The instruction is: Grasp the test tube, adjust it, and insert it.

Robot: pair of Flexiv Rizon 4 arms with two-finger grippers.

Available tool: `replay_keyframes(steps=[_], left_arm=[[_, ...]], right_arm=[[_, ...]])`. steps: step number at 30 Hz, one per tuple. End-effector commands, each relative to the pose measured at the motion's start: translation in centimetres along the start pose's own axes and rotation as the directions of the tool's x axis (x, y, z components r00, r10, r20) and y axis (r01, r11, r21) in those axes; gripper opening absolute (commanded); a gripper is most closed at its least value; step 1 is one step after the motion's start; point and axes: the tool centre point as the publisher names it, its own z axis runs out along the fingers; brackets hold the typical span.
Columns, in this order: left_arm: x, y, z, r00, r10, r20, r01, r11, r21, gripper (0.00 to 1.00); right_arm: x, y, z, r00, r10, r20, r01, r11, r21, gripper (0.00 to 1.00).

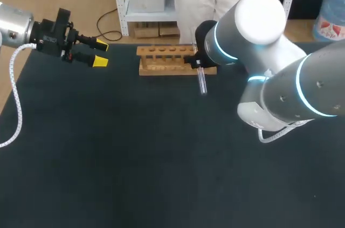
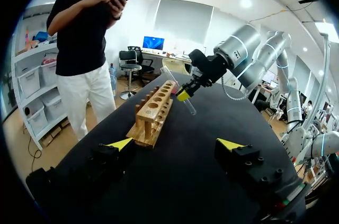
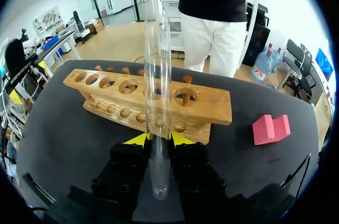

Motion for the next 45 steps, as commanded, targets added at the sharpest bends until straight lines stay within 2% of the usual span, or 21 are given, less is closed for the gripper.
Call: replay_keyframes(steps=[1, 10, 19, 45], left_arm=[[0.1, 0.1, 0.0, 1.0, 0.001, 0.0, -0.001, 1.0, 0.002, 1.0], [0.1, 0.1, 0.0, 1.0, 0.001, 0.0, -0.001, 1.0, 0.002, 1.0], [0.1, 0.1, 0.0, 1.0, 0.001, 0.0, -0.001, 1.0, 0.002, 1.0], [0.1, 0.1, 0.0, 1.0, 0.001, 0.0, -0.001, 1.0, 0.002, 1.0]], right_arm=[[-0.5, -0.3, 0.7, 0.998, 0.0, -0.058, -0.001, 1.0, -0.017, 0.0], [-0.1, -0.2, 0.4, 0.998, 0.006, -0.058, -0.008, 1.0, -0.021, 0.0], [0.6, 0.2, -1.7, 0.998, 0.025, -0.056, -0.026, 1.0, -0.014, 0.0], [1.4, -0.9, -11.4, 0.994, 0.108, -0.009, -0.107, 0.993, 0.055, 0.0]])
